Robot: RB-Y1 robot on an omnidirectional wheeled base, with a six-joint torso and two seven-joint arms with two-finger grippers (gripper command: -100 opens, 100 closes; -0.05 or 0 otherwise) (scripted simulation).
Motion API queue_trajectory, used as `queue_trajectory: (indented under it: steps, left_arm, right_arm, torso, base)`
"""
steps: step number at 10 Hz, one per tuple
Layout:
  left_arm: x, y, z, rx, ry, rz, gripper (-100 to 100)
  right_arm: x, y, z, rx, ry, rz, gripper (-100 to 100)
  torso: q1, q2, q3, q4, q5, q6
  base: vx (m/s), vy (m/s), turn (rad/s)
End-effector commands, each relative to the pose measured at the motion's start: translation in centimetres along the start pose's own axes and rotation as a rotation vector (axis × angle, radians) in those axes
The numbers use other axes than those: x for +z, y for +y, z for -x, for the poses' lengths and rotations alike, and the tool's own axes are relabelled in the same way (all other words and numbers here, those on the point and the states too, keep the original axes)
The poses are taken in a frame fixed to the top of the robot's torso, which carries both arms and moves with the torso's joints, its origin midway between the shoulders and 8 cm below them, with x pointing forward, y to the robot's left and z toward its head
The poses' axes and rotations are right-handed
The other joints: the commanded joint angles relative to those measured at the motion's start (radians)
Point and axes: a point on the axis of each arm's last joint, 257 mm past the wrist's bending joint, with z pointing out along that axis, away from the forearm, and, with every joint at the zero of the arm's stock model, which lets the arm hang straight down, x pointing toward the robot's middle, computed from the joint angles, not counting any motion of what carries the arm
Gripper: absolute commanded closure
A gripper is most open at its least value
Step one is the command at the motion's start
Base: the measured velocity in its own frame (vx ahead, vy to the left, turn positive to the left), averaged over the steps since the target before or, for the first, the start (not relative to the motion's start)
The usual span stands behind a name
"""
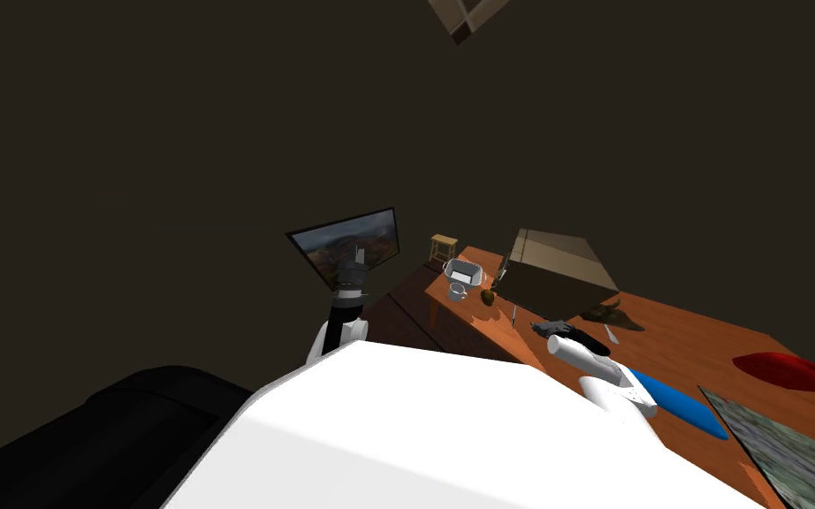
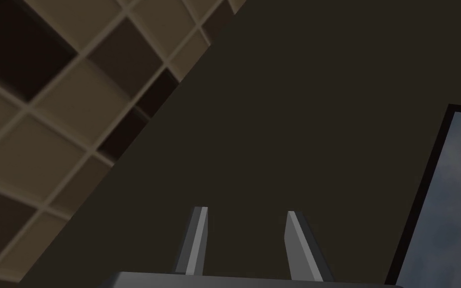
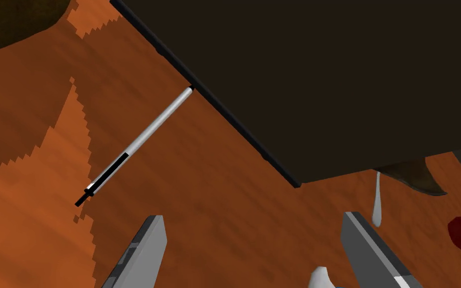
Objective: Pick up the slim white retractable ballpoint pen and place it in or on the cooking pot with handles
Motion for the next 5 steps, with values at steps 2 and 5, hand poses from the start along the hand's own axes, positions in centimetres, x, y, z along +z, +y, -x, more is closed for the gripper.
queue_trajectory:
  steps: [2, 5]
  left_arm:
    - [0.0, 0.0, 0.0, 0.000, 0.000, 0.000, 0]
    - [0.0, 0.0, 0.0, 0.000, 0.000, 0.000, 0]
  right_arm:
    - [0.4, -0.2, 3.2, 0.114, -0.093, -0.041, -100]
    - [0.6, -0.8, 5.7, 0.188, -0.165, -0.072, -100]
  torso:
    - [0.000, 0.000, 0.000, 0.000, 0.000, 0.000]
    - [0.000, 0.000, 0.000, 0.000, 0.000, 0.000]
  base:
    - [0.050, 0.034, 0.020]
    - [0.041, 0.027, 0.024]
